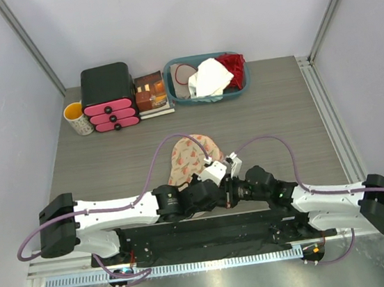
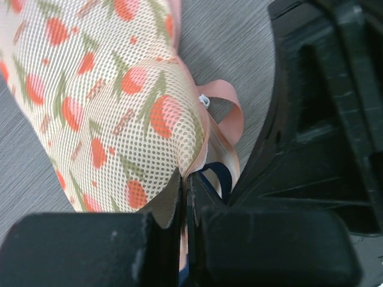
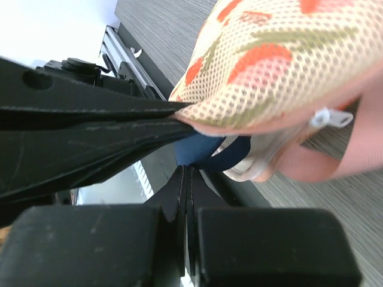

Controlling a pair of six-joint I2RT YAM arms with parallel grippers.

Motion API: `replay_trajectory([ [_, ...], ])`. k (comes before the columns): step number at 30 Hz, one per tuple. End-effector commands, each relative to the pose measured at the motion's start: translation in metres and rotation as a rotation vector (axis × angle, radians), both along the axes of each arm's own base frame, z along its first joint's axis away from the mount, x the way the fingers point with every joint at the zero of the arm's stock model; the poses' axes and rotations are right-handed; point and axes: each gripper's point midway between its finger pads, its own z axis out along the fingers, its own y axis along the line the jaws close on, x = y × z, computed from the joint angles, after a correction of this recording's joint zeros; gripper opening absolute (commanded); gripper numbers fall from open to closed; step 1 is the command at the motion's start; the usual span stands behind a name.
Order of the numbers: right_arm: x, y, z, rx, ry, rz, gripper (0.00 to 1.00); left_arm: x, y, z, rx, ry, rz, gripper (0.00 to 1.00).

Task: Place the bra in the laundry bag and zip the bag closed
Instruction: Adjust the bra in the laundry bag.

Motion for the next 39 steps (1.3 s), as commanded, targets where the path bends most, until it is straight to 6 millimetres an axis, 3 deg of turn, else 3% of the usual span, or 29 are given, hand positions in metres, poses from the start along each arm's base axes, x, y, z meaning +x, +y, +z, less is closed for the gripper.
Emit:
replay_trajectory([
  [1,0.02,0.016,0.039,0.131,-0.119,-0.052,0.01,0.0,-0.015,0.028,-0.13,-0.011,-0.022,0.0],
  [5,0.05,0.003,0.015,0.035,-0.238,-0.19,0.01,-0.009,-0.02,0.032,-0.185,0.021,-0.066,0.0],
  [8,0.069,0.0,0.009,0.038,-0.3,-0.286,0.01,-0.017,-0.025,0.032,-0.212,0.052,-0.107,0.0],
  [9,0.072,0.002,0.019,0.076,-0.337,-0.31,0.01,-0.018,-0.025,0.031,-0.216,0.055,-0.106,0.0],
  [12,0.08,-0.003,-0.008,-0.021,-0.385,-0.391,0.01,-0.018,-0.023,0.031,-0.214,0.057,-0.107,0.0],
  [13,0.082,-0.003,-0.005,-0.01,-0.402,-0.415,0.01,-0.018,-0.024,0.031,-0.217,0.057,-0.108,0.0],
  [18,0.092,-0.011,-0.028,-0.153,-0.426,-0.492,0.01,-0.019,-0.025,0.029,-0.207,0.064,-0.108,0.0],
  [20,0.093,-0.009,-0.027,-0.162,-0.41,-0.494,0.01,-0.017,-0.023,0.026,-0.195,0.059,-0.102,0.0],
  [21,0.089,-0.014,-0.037,-0.22,-0.38,-0.481,0.01,-0.014,-0.023,0.026,-0.188,0.048,-0.088,0.0],
  [25,0.081,-0.024,-0.045,-0.296,-0.306,-0.473,0.04,-0.008,-0.017,0.024,-0.156,0.024,-0.06,0.0],
  [32,0.063,-0.035,-0.055,-0.335,-0.243,-0.414,0.2,-0.007,-0.019,0.022,-0.163,0.023,-0.053,0.0],
  [39,0.047,-0.039,-0.059,-0.342,-0.182,-0.358,0.27,0.0,-0.009,0.027,-0.169,0.02,-0.005,0.0],
])
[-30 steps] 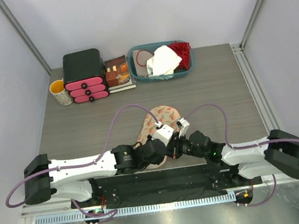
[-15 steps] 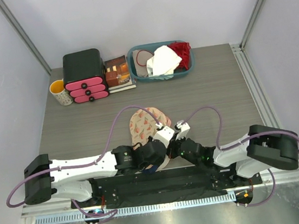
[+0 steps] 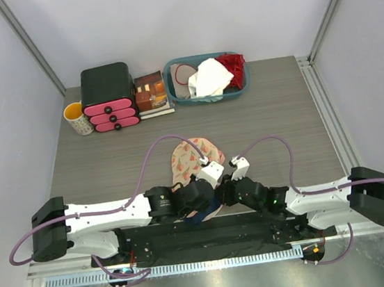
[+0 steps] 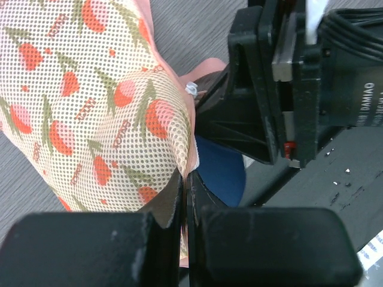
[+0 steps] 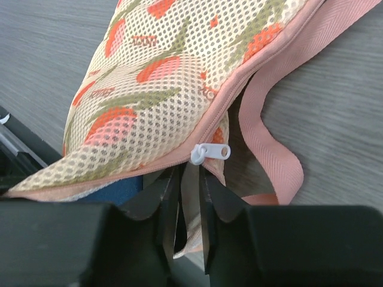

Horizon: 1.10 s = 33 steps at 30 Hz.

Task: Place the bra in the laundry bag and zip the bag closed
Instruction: Adjust the bra in the laundry bag.

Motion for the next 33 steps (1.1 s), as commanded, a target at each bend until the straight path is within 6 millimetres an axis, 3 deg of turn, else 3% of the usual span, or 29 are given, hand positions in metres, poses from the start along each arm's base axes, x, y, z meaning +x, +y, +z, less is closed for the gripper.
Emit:
replay_trajectory([
  [1,-0.009,-0.01,-0.005,-0.031,0.047,0.005,0.28,0.013,0.001,0.019,-0.059,-0.029,0.055,0.0],
  [12,-0.021,-0.026,0.013,-0.056,0.105,0.005,0.47,0.019,0.008,0.017,-0.035,-0.036,0.062,0.0],
  [21,-0.016,-0.037,0.056,-0.046,0.016,0.012,0.68,0.014,0.005,0.014,-0.027,-0.013,0.027,0.0],
  [25,-0.008,-0.03,0.069,-0.066,0.0,0.083,0.67,0.011,0.002,0.012,-0.031,0.001,0.009,0.0],
  [26,0.004,-0.033,0.066,-0.071,0.011,0.069,0.66,0.01,0.003,0.012,-0.028,0.004,0.005,0.0],
  [27,-0.004,-0.026,0.065,-0.064,0.031,0.168,0.65,0.01,0.003,0.011,-0.027,0.006,0.004,0.0],
  [29,0.011,-0.032,0.063,-0.048,0.051,0.168,0.6,0.009,0.003,0.011,-0.024,0.008,-0.006,0.0],
  [31,0.01,-0.032,0.056,-0.019,0.089,0.227,0.55,0.008,0.004,0.01,-0.017,0.008,-0.01,0.0],
  [33,0.009,-0.022,0.065,0.079,0.092,0.317,0.5,0.008,0.006,0.009,-0.005,0.01,-0.013,0.0],
])
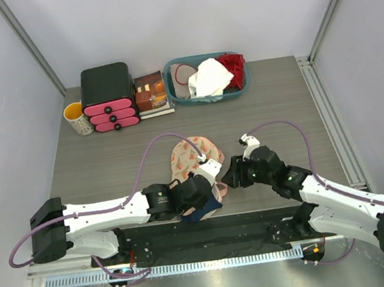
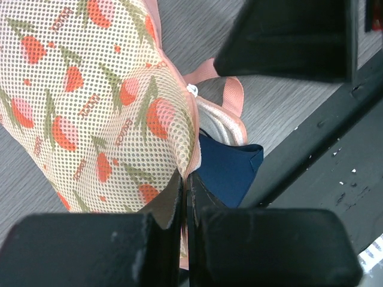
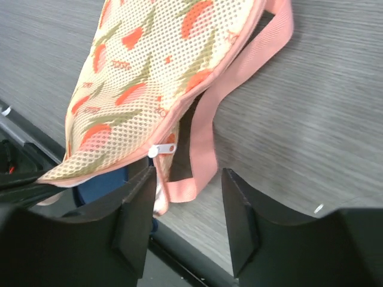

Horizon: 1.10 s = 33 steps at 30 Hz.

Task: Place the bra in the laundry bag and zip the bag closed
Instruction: Adjust the bra in the laundry bag.

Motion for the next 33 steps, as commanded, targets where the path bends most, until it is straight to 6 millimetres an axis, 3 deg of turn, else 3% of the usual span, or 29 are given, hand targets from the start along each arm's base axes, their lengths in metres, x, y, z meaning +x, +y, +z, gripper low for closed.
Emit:
replay_trajectory([
  [1,-0.013,0.028,0.019,0.184,-0.001,0.259,0.49,0.001,0.0,0.008,-0.008,-0.009,-0.02,0.0],
  [4,-0.005,0.031,0.016,0.213,0.018,0.214,0.5,-0.003,0.003,0.001,0.026,0.008,-0.039,0.0],
  [6,0.006,0.028,0.014,0.224,0.031,0.137,0.51,-0.007,0.0,0.001,0.03,0.035,-0.049,0.07],
  [7,0.016,0.024,0.01,0.225,0.052,0.066,0.55,-0.013,-0.003,-0.001,0.013,0.069,-0.061,0.12],
  [8,0.021,0.022,0.01,0.227,0.063,0.034,0.57,-0.016,-0.005,-0.002,-0.001,0.082,-0.065,0.26],
  [11,0.042,0.014,0.015,0.216,0.076,-0.047,0.63,-0.019,-0.006,0.004,-0.057,0.1,-0.039,0.45],
  [13,0.062,0.009,0.025,0.207,0.072,-0.091,0.68,-0.022,-0.004,0.012,-0.097,0.104,-0.011,0.55],
  [14,0.064,0.008,0.015,0.188,0.113,-0.095,0.7,-0.027,-0.005,0.024,-0.145,0.103,-0.016,0.56],
  [16,0.076,0.012,0.019,0.196,0.131,-0.087,0.74,-0.033,-0.007,0.034,-0.211,0.112,-0.021,0.57],
  [17,0.081,0.011,0.008,0.182,0.171,-0.087,0.74,-0.04,-0.008,0.044,-0.263,0.121,-0.019,0.56],
  [19,0.094,0.015,0.011,0.179,0.156,-0.077,0.76,-0.047,-0.007,0.042,-0.285,0.141,-0.019,0.54],
  [21,0.112,0.016,0.009,0.146,0.129,-0.085,0.78,-0.057,-0.016,0.041,-0.334,0.183,-0.029,0.38],
  [22,0.118,0.017,0.009,0.139,0.122,-0.088,0.79,-0.064,-0.017,0.03,-0.33,0.206,-0.039,0.33],
  [23,0.123,0.019,0.009,0.137,0.115,-0.076,0.8,-0.068,-0.027,0.032,-0.368,0.217,-0.051,0.27],
  [25,0.137,0.026,-0.002,0.117,0.144,-0.042,0.82,-0.08,-0.036,0.012,-0.349,0.26,-0.049,0.25],
  [27,0.146,0.023,-0.018,0.108,0.192,-0.041,0.82,-0.085,-0.048,0.004,-0.367,0.289,-0.035,0.22],
  [28,0.147,0.027,-0.02,0.129,0.203,-0.017,0.82,-0.086,-0.051,-0.012,-0.334,0.302,-0.02,0.21],
  [30,0.151,0.034,-0.018,0.158,0.185,0.031,0.82,-0.082,-0.051,-0.028,-0.306,0.307,0.033,0.21],
  [33,0.153,0.039,-0.028,0.165,0.204,0.06,0.8,-0.071,-0.033,-0.054,-0.204,0.275,0.125,0.21],
])
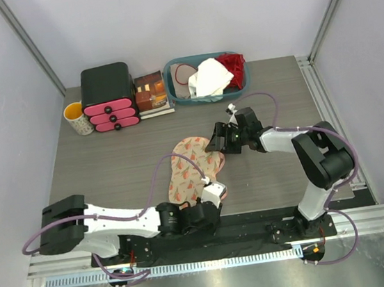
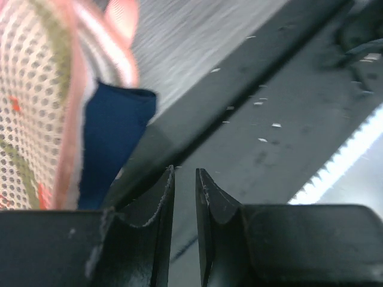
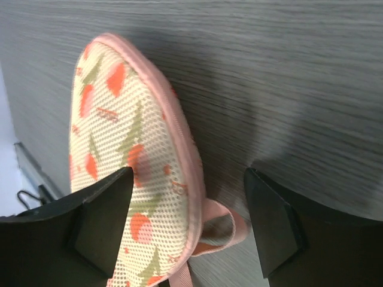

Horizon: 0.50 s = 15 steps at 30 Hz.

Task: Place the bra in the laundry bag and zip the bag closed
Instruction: Adjust the bra in the laundry bag.

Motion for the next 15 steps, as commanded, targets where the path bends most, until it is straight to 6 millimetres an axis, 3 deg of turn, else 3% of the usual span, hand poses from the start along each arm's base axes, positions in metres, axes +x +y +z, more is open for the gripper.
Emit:
replay_trajectory([
  [1,0.01,0.017,0.015,0.083,-0.073,0.102,0.79,0.021,0.006,-0.01,0.018,-0.033,0.175,0.21],
  [3,0.007,0.017,0.012,0.12,-0.045,0.092,0.72,0.028,0.02,-0.018,0.075,-0.047,0.231,0.21],
  [8,0.007,0.025,0.03,0.297,-0.06,0.072,0.52,0.049,0.053,-0.032,0.165,-0.055,0.359,0.23],
  [9,0.004,0.023,0.028,0.304,-0.041,0.053,0.42,0.054,0.059,-0.034,0.179,-0.054,0.388,0.23],
  [15,-0.013,-0.004,0.026,0.256,-0.048,-0.1,0.25,0.094,0.105,-0.022,0.272,-0.124,0.554,0.26],
])
